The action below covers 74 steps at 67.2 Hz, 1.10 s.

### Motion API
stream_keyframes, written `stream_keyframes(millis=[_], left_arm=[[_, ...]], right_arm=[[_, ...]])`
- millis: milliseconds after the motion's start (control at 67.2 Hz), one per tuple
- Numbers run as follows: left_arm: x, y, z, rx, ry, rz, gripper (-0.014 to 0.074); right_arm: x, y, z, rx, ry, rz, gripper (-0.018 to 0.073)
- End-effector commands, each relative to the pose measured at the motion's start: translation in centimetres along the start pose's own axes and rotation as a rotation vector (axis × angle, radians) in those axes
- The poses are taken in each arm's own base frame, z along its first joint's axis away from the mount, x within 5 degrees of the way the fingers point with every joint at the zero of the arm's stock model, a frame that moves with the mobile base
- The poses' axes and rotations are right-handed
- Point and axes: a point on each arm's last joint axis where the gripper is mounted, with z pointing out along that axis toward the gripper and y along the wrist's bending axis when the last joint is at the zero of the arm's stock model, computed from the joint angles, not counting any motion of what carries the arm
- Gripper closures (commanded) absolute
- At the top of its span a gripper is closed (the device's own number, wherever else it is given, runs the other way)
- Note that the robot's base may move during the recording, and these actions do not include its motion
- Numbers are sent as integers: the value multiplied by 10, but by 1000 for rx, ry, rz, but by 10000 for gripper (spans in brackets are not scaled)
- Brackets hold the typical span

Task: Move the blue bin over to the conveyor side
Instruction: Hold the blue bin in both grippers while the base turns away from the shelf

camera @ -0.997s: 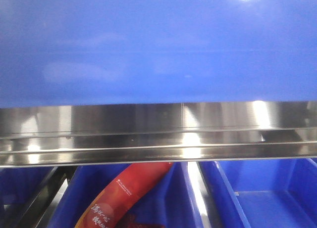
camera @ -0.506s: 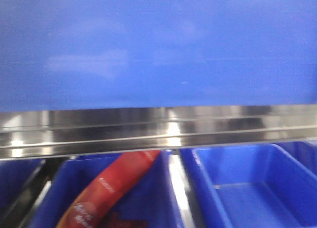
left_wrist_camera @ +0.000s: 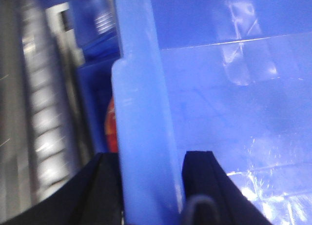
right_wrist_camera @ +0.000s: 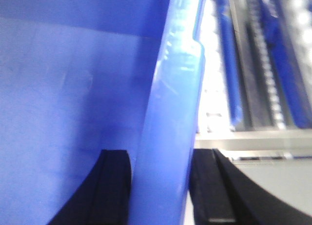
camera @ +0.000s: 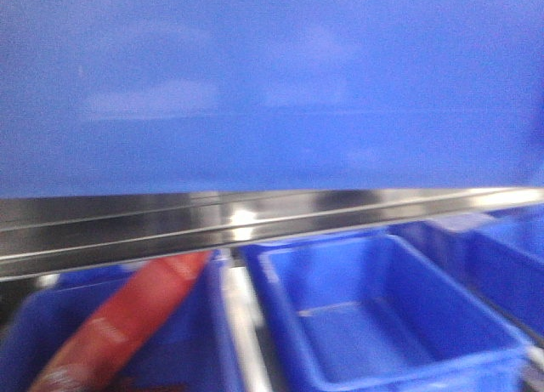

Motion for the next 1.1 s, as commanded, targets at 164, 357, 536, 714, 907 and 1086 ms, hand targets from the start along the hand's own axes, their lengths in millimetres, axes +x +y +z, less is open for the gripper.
stream_keyframes(millis=[164, 357, 536, 714, 907, 1086], left_arm=[[-7, -3, -10, 40, -101, 6, 604], [-7, -3, -10, 40, -101, 6, 604], [-7, -3, -10, 40, -101, 6, 604], [-7, -3, -10, 40, -101, 6, 604], [-7, -3, -10, 40, -101, 6, 604], [-7, -3, -10, 40, -101, 6, 604]], right_arm=[[-5, 6, -10, -30, -97, -23, 637], [-5, 6, -10, -30, -97, -23, 637], [-5, 6, -10, -30, -97, -23, 637], [-5, 6, -10, -30, -97, -23, 637], [-5, 6, -10, -30, -97, -23, 637], [-5, 6, -10, -30, -97, -23, 637]])
